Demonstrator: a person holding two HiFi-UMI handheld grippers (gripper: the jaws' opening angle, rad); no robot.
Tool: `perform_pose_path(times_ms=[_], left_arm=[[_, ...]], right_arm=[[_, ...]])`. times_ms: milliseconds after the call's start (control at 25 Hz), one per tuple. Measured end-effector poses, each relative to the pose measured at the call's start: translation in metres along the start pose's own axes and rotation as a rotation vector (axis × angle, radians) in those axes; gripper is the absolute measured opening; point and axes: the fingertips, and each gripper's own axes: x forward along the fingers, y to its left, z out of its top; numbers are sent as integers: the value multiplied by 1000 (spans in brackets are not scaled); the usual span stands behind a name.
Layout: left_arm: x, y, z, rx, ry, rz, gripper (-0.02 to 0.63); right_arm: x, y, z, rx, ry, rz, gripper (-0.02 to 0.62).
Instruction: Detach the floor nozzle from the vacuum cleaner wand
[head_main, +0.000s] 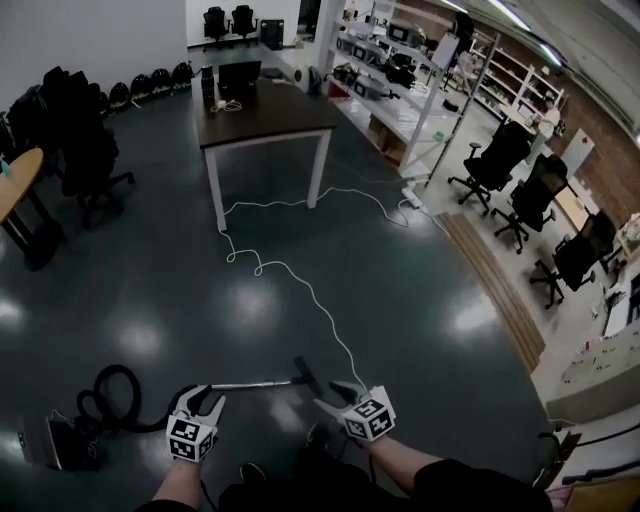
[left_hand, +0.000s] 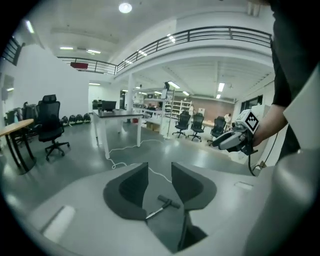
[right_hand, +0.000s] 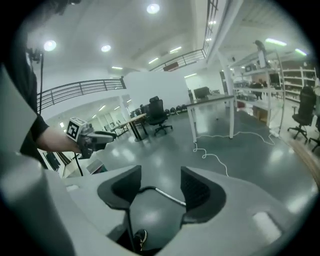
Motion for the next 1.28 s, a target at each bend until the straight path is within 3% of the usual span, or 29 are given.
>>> perform_pose_path(times_ms=[200,400,600,640,680,840,1040,1280], left_arm=[[-42,-46,59,59,-196,-98,140],[-90,-103,114,36,-367,-179,126],[-116,-155,155,57,-494,-221,41],[-118,-163,158,47,-511,-222,4],[-119,-172,162,45,-523,-226,2],[-129,-202,190,106,-553,-237,2],[-146,-229,225,103,-571,-224,2],[-139,-246,228,127,-587,-249,2]], right_arm=[[-29,78,56,-44,-184,20,236],[-61,144,117,-140,-339,135,210],[-100,183,155,-177,-482,276,63],[-108,187,157,-187,-496,296,9],[-116,191,158,-198,-508,314,2],[-139,199,165,-242,-559,362,2],[-158,205,170,-277,-594,383,2],[-178,199,171,-316,-601,345,0]])
